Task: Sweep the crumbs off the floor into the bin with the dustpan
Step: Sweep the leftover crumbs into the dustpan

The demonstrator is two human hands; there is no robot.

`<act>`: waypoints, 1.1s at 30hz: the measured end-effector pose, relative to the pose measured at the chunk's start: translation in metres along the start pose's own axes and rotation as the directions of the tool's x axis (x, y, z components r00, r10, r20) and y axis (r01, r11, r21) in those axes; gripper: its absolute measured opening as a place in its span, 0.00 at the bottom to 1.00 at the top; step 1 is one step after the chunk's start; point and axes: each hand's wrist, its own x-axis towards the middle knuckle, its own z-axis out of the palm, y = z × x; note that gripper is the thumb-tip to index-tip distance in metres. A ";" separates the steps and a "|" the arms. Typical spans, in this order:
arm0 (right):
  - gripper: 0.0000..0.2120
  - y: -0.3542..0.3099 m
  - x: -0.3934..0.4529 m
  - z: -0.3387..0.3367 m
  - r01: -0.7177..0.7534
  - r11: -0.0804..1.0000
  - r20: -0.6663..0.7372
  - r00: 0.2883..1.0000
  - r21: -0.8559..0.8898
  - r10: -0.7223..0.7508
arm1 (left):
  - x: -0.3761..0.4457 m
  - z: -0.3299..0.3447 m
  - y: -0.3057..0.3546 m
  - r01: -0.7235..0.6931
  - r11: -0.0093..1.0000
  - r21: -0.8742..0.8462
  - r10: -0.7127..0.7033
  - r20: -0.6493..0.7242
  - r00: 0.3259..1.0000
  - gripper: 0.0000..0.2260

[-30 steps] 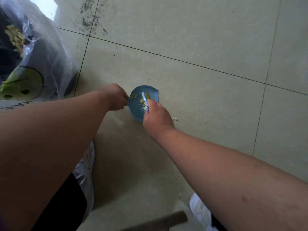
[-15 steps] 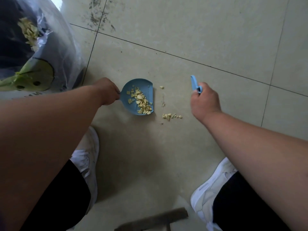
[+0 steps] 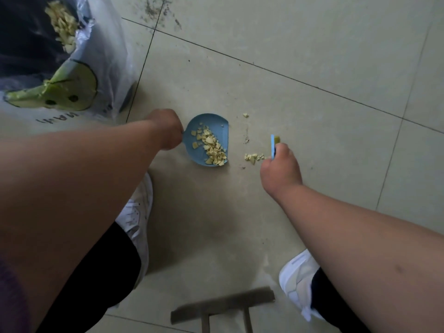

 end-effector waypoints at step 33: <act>0.08 -0.029 0.078 -0.039 0.124 0.992 -0.162 0.980 0.035 -0.117 | 0.015 0.002 -0.010 0.110 0.945 -0.307 -0.122 -0.020 0.992 0.10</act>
